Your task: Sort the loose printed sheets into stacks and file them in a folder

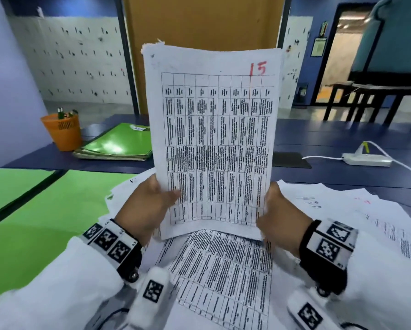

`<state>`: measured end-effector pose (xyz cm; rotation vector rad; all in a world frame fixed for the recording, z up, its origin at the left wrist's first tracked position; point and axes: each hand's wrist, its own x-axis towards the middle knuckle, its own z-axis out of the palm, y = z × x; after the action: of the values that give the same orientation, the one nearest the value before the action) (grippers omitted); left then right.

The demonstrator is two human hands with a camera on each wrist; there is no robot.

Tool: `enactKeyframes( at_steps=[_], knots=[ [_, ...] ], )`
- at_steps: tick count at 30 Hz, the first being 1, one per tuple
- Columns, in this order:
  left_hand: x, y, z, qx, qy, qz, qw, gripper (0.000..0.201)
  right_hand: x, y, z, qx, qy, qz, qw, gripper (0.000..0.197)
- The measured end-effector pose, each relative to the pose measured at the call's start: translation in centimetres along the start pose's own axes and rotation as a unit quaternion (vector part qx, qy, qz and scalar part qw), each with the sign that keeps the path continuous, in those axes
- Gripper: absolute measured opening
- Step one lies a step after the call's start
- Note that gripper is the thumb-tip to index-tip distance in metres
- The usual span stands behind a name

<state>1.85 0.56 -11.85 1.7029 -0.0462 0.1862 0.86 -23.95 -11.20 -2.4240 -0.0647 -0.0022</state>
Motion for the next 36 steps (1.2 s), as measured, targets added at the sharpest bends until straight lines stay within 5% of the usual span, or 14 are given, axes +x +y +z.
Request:
enactKeyframes(
  at_steps=[3,7,10,12,15,17,25,29,36],
  knots=[
    [1.1,0.5,-0.7,0.007,0.022,0.035,0.999,0.020,0.9,-0.5,-0.6,0.030,-0.002,-0.015,0.999,0.036],
    [2.1,0.5,-2.5,-0.046,0.057,0.018,0.997,0.015,1.9,-0.7,-2.9,0.156,0.027,-0.002,0.987,0.032],
    [2.7,0.3,-4.2,-0.097,0.109,-0.017,0.989,0.033,1.8,0.2,-5.5,-0.126,-0.025,0.046,0.991,0.038],
    [3.6,-0.4,-5.3,-0.113,0.135,-0.028,0.984,0.010,1.5,1.1,-6.2,-0.329,-0.117,0.085,0.933,0.045],
    [4.7,-1.4,-6.5,-0.101,0.160,-0.021,0.982,0.005,2.0,2.8,-5.4,-0.394,-0.177,0.122,0.894,0.087],
    [5.3,-1.8,-7.1,-0.117,0.177,-0.027,0.977,0.010,2.1,2.9,-4.7,-0.393,-0.186,0.141,0.889,0.095],
    [6.4,-2.9,-7.9,-0.110,0.193,-0.016,0.975,0.029,3.0,3.3,-3.2,-0.228,-0.120,0.169,0.951,0.089],
    [6.6,-3.3,-7.6,-0.156,0.194,-0.036,0.968,0.029,3.3,3.3,-2.6,-0.170,-0.097,0.207,0.959,0.089],
    [6.5,-2.9,-7.1,-0.229,0.195,-0.055,0.952,0.036,4.2,1.0,-2.2,-0.204,-0.103,0.183,0.956,0.043]
  ],
)
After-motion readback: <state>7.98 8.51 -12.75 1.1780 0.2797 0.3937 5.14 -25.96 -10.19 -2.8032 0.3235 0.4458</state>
